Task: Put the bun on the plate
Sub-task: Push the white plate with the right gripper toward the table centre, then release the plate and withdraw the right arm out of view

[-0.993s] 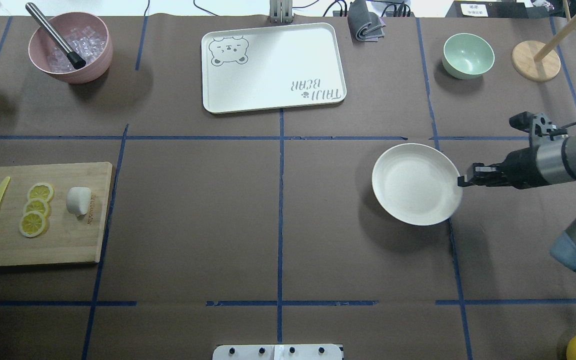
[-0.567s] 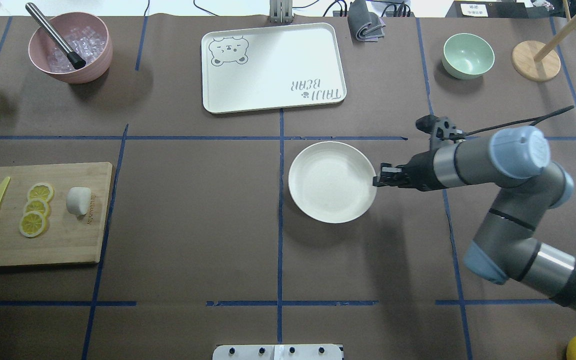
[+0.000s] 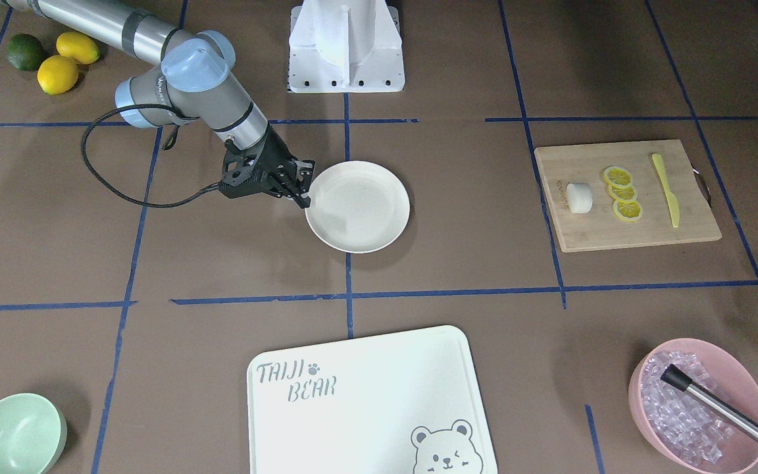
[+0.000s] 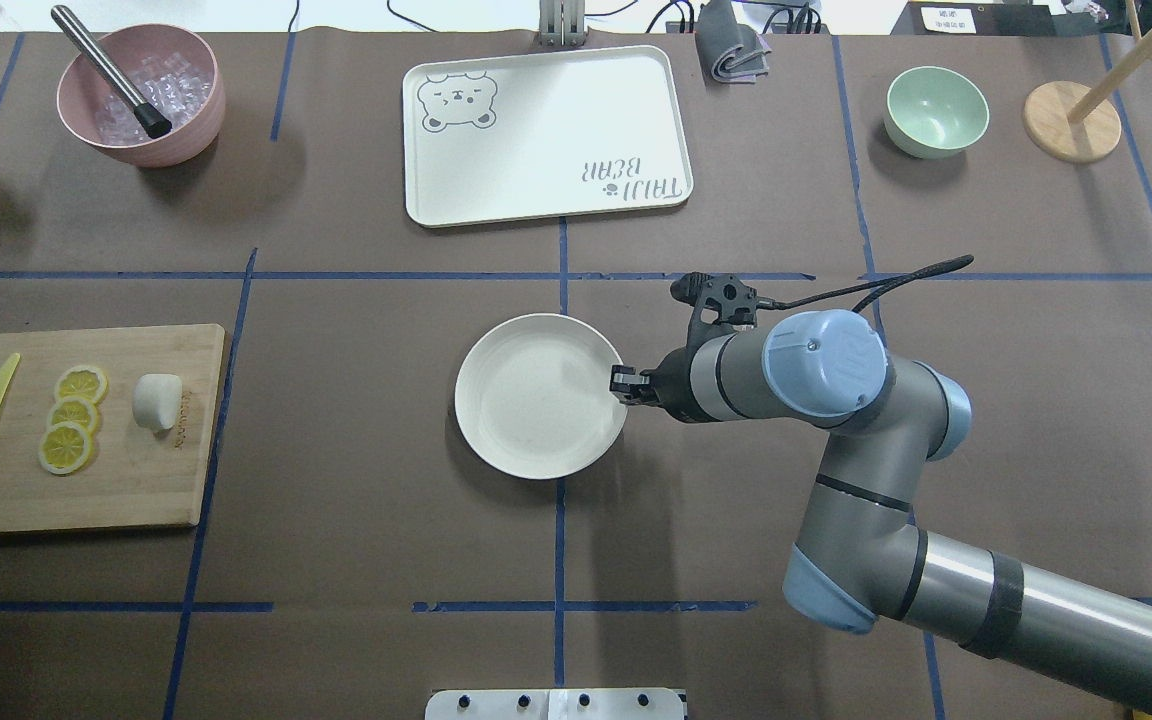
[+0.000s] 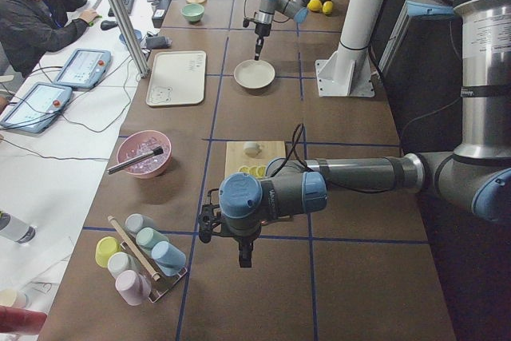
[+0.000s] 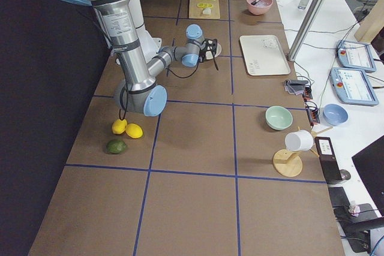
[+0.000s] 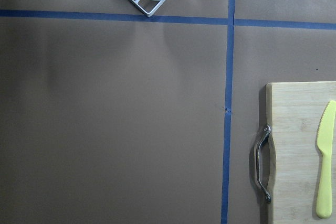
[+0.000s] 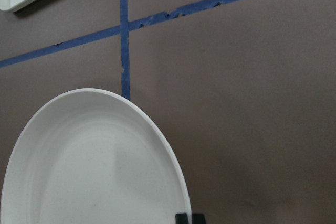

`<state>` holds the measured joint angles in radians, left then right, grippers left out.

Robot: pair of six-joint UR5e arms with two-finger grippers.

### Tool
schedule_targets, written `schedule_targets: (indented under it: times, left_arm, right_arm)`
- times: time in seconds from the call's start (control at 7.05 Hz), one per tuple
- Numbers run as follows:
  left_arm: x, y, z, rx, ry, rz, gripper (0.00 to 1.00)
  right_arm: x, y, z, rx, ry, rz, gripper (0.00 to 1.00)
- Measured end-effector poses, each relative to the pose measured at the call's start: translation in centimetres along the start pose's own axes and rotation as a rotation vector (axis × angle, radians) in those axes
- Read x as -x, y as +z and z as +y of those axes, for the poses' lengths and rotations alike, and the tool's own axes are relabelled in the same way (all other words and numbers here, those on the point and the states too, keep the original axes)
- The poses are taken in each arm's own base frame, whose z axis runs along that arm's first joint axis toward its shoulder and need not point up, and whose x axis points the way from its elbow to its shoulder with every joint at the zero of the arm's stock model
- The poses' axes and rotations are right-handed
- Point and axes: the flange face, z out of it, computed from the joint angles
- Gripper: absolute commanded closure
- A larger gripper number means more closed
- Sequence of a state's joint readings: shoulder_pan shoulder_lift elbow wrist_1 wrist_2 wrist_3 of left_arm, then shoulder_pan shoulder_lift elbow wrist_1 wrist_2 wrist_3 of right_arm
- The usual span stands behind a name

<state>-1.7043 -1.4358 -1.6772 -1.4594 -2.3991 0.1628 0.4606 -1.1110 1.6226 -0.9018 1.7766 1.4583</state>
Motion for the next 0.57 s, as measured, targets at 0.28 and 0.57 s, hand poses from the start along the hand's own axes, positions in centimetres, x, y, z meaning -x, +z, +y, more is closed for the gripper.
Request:
schedule_targets:
  times: [0.28,0.57]
  left_arm:
    - [-0.03,-0.02,0.00,0.000,0.000,0.000,0.00]
    - [-0.05,-0.03,-0.01,-0.001,0.000,0.001,0.00]
  right_arm:
    - [-0.20,0.65,0.50,-0.003,-0.001,0.013,0.68]
    - [-0.43,0.62,0.35,-0.006,-0.001,0.014,0.00]
